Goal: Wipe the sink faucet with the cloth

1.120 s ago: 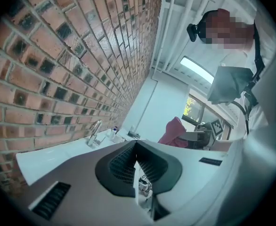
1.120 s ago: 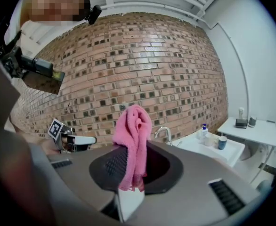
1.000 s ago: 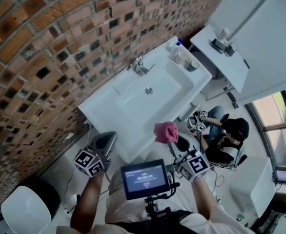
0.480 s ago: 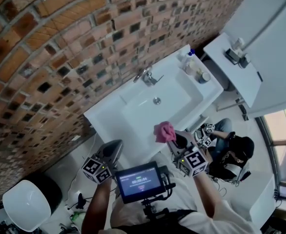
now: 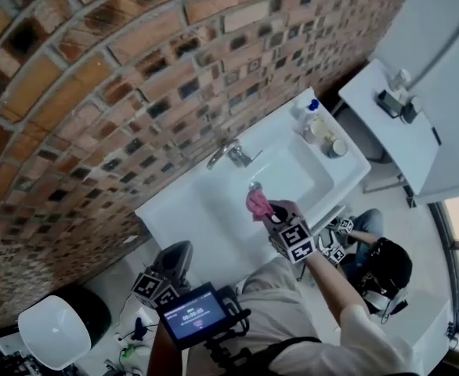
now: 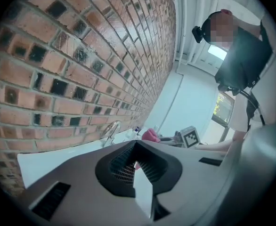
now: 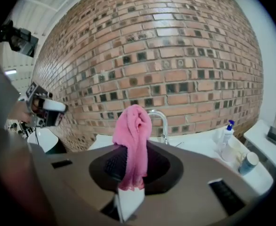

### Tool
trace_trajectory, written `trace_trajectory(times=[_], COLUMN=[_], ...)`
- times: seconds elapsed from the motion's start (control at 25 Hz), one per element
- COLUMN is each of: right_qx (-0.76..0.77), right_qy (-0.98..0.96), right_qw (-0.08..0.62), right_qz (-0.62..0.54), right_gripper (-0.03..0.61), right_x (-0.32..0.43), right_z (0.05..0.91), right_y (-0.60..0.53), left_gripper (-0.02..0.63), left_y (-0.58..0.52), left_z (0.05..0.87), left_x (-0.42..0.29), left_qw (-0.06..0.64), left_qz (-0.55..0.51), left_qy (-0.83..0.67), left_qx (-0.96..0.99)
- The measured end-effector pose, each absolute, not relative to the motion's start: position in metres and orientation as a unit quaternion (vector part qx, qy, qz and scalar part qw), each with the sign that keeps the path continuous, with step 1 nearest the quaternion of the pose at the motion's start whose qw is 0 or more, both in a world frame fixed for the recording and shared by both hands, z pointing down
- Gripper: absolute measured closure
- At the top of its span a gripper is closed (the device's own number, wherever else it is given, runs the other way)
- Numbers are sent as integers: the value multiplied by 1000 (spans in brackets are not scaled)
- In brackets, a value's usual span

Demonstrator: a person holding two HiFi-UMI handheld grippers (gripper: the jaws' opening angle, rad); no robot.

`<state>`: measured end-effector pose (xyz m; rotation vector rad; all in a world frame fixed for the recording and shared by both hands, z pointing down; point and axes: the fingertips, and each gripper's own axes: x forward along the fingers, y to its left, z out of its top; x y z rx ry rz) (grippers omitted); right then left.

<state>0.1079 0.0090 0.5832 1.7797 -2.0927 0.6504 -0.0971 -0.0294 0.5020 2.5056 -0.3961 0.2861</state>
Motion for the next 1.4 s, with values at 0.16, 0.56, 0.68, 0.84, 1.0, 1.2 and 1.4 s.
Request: trace_trajectory(times=[0.16,0.56,0.68,0.84,1.0,1.2,1.4], right_qx=[611,560,541,537,554,596,611], right_qy=[-729,-718,-713,-700,-685,-659,-655], right_qw=[208,323,360,372,345,301,276], right_qz=[228,259,264,289,325,346,349], right_gripper=[505,503,503,503,503,503,505], right_x=[143,176,181,191,196,205,212], right_z=[645,782,813,837,852,847,829], right_y=[-26,-59,-62,-84,-100,-118,-120], left_gripper=[620,620,620,620,620,620,620], left_y=[-37,-36,-35,-42,-36,-31,-36], left_z=[519,563,568,567,575,575,571], left_x=[-73,-52,-45,-32,-27,-29,-34], left_qw=[276,291,290,284,288,297,301], left_qz=[128,177,183,186,189,183,173], left_qy=[-149,-160,-162,-164,-167,-173,-183], left_qx=[941,926,925,926,924,921,920])
